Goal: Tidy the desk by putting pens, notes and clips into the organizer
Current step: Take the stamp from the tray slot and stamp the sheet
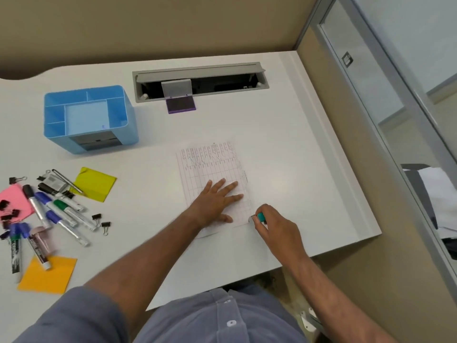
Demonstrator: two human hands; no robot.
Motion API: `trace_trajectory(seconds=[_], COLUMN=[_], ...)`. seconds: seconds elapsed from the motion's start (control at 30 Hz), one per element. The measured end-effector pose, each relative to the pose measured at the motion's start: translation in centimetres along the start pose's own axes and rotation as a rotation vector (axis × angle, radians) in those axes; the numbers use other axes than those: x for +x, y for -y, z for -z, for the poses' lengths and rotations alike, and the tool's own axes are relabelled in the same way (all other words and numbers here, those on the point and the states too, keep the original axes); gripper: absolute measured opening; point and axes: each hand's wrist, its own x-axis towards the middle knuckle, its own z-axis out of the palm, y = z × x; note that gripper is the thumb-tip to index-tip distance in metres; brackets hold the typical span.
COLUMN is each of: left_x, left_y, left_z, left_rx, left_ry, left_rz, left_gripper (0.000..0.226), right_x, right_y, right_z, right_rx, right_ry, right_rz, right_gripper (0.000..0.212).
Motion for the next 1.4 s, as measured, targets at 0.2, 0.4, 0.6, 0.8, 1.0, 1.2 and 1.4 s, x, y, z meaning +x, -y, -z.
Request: trace_trajectory(seconds=[0.2, 0.4, 0.6, 0.8, 1.0, 1.2, 1.4], left_x=[-0.2, -0.2, -0.1, -0.3, -0.4, -0.4, -0.4], left_y=[-0.1, -0.1, 0.0, -0.1, -0.1, -0.1, -0.2], left_z=[0.0, -0.1, -0.3, 0.0, 0.3, 0.2, 0.2], left_rx=[-0.004, -0.009, -0.015, -0.019, -0.013, -0.024, -0.024], left_ry=[-0.011, -0.013, -0.018, -0.009, -0.002, -0.008, -0.002], left_rz=[-0.003, -0.003, -0.007, -0.005, -0.007, -0.005, 0.000], left_gripper=[0.086, 0.087, 0.087, 0.086, 0.086, 0.086, 0.086], right_x=[0.3, 0.5, 0.3, 0.3, 0.3, 0.1, 1.1], right_y=[0.6, 0.6, 1.0, 1.3, 1.2, 0.8, 0.9], right_z=[-0.5, -1.0, -1.3, -1.2, -1.4, -1.8, -2.0], right_rx=[-0.039, -0.075, -0.088, -0.126, -0.189, -0.236, -0.268], right_ry=[0.011, -0.007, 0.007, 0.002, 0.016, -0.002, 0.033], right_rz=[-0.005, -0.022, -0.035, -0.036, -0.019, -0.008, 0.002], right_gripper=[0.025, 0.024, 0.026, 0.025, 0.025, 0.025, 0.029])
